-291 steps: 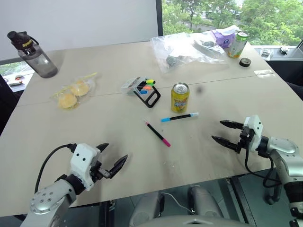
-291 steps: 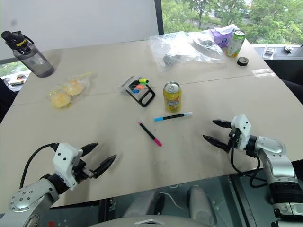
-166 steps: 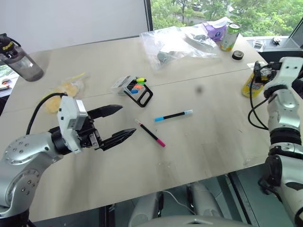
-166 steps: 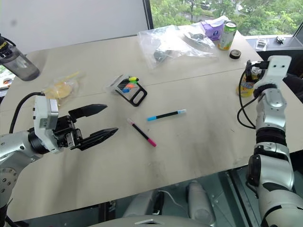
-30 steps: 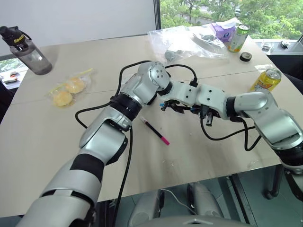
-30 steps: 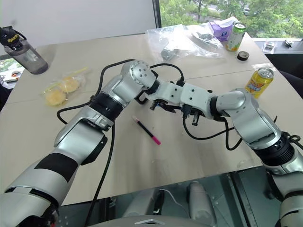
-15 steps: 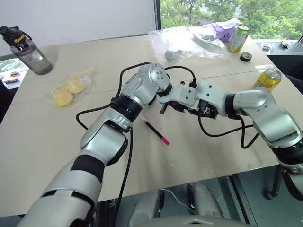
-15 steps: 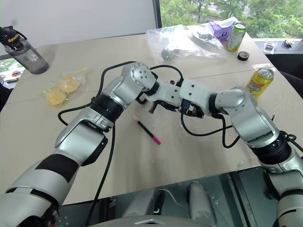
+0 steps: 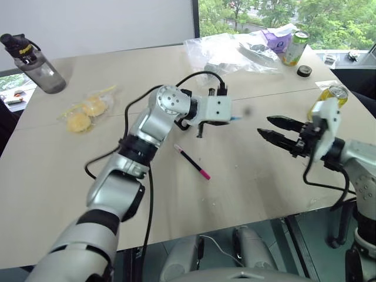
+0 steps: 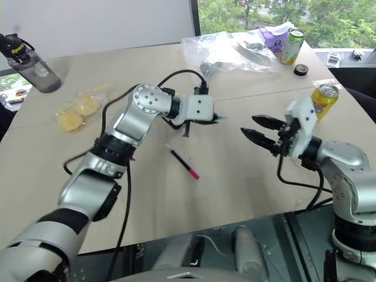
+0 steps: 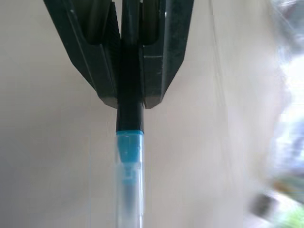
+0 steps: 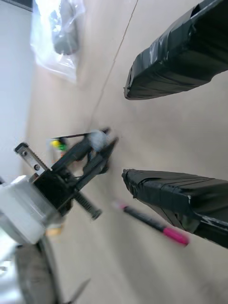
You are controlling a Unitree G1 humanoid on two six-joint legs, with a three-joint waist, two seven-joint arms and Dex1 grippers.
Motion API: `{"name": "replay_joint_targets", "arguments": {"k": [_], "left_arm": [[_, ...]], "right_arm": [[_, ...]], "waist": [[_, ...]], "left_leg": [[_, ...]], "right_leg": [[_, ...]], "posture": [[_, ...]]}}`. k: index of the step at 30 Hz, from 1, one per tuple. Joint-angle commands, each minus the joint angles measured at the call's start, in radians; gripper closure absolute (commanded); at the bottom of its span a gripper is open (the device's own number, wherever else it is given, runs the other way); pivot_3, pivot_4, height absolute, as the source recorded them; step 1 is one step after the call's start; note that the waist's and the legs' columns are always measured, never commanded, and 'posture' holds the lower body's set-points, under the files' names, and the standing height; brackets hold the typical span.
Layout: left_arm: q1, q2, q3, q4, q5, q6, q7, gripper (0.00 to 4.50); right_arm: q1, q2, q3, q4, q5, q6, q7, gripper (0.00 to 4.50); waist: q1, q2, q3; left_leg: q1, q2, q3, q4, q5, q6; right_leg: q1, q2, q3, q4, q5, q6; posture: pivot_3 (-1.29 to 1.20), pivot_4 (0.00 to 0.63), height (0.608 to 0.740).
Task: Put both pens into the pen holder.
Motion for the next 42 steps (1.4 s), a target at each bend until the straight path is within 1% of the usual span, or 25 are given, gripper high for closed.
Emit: {"name": "replay_joint_targets", "arguments": {"k": [1, 5, 9, 11, 15, 17, 21, 25, 30, 36, 42], "left_arm": [[0.095, -0.006, 0.088, -0.171, -0.002, -0.063, 0.19, 4.5], [0.211, 0.037, 0.11, -0.266, 0.083, -0.229, 0.367, 4.5], [0.266, 0.099, 0.099, -0.294, 0.222, -0.412, 0.538, 4.5], [0.289, 0.122, 0.097, -0.294, 0.304, -0.446, 0.627, 4.5], [0.306, 0.149, 0.097, -0.292, 0.407, -0.474, 0.733, 4.5], [0.319, 0.151, 0.117, -0.295, 0.442, -0.468, 0.796, 4.5], [0.346, 0.157, 0.135, -0.292, 0.461, -0.461, 0.863, 4.5], [0.369, 0.137, 0.134, -0.252, 0.411, -0.454, 0.878, 4.5], [0.331, 0.12, 0.113, -0.139, 0.395, -0.501, 0.924, 4.5], [0.277, 0.1, 0.097, 0.005, 0.351, -0.53, 0.924, 4.5], [0.269, 0.093, 0.086, 0.059, 0.306, -0.558, 0.895, 4.5]], "right_arm": [[0.034, 0.024, -0.072, 0.008, 0.084, -0.1, 0.009, 2.03], [0.078, 0.01, -0.071, 0.049, 0.106, -0.158, 0.028, 2.03], [0.091, -0.031, -0.048, 0.083, 0.11, -0.193, 0.056, 2.03], [0.086, -0.051, -0.039, 0.102, 0.119, -0.202, 0.07, 2.03], [0.082, -0.075, -0.031, 0.117, 0.149, -0.205, 0.08, 2.03], [0.077, -0.081, -0.03, 0.121, 0.162, -0.207, 0.08, 2.03], [0.072, -0.087, -0.022, 0.132, 0.166, -0.219, 0.074, 2.03], [0.072, -0.089, -0.015, 0.134, 0.166, -0.232, 0.067, 2.03], [0.071, -0.089, -0.007, 0.136, 0.164, -0.249, 0.058, 2.03], [0.078, -0.089, -0.006, 0.13, 0.162, -0.269, 0.043, 2.03], [0.087, -0.093, -0.008, 0.125, 0.162, -0.284, 0.03, 2.03]], "waist": [[-0.004, 0.0, 0.0], [-0.003, 0.0, 0.0], [0.003, 0.0, 0.0], [0.004, 0.0, -0.001], [0.006, 0.0, -0.001], [0.006, 0.0, -0.001], [0.003, 0.0, -0.001], [0.004, 0.0, -0.001], [0.005, -0.001, -0.001], [0.003, -0.001, -0.001], [0.003, -0.001, -0.001]], "left_leg": [[0.0, 0.0, 0.0, 0.0, 0.0, 0.0], [0.004, 0.0, 0.003, 0.0, 0.0, 0.0], [0.005, 0.0, 0.004, 0.0, 0.0, 0.0], [0.005, 0.0, 0.004, 0.0, 0.0, 0.0], [0.004, 0.0, 0.004, 0.0, 0.0, 0.0], [0.004, 0.0, 0.004, 0.0, 0.0, 0.0], [0.004, 0.0, 0.004, -0.001, 0.0, 0.0], [0.004, 0.0, 0.004, -0.001, 0.0, 0.0], [0.004, 0.0, 0.004, -0.001, 0.0, 0.0], [0.004, 0.0, 0.004, -0.001, 0.0, 0.0], [0.004, 0.0, 0.004, -0.001, 0.0, 0.0]], "right_leg": [[0.0, 0.0, 0.0, 0.001, 0.0, 0.0], [0.001, 0.001, 0.003, 0.002, 0.0, 0.0], [0.002, 0.0, 0.004, 0.002, 0.0, 0.0], [0.002, 0.0, 0.004, 0.002, 0.0, 0.0], [0.002, 0.0, 0.003, 0.002, 0.0, 0.0], [0.002, 0.0, 0.003, 0.002, 0.0, 0.0], [0.002, 0.0, 0.003, 0.002, 0.0, 0.0], [0.002, 0.0, 0.003, 0.002, 0.0, 0.0], [0.002, 0.0, 0.003, 0.002, 0.0, 0.0], [0.002, 0.0, 0.003, 0.002, 0.0, 0.0], [0.002, 0.0, 0.003, 0.002, 0.0, 0.0]], "posture": [[0.0, 0.15, 0.74], [0.0, 0.15, 0.74], [0.0, 0.15, 0.74], [0.0, 0.15, 0.74], [0.0, 0.15, 0.74], [0.0, 0.15, 0.74], [0.0, 0.15, 0.74], [0.0, 0.15, 0.74], [0.0, 0.15, 0.74], [0.0, 0.15, 0.74], [0.0, 0.15, 0.74]]}}
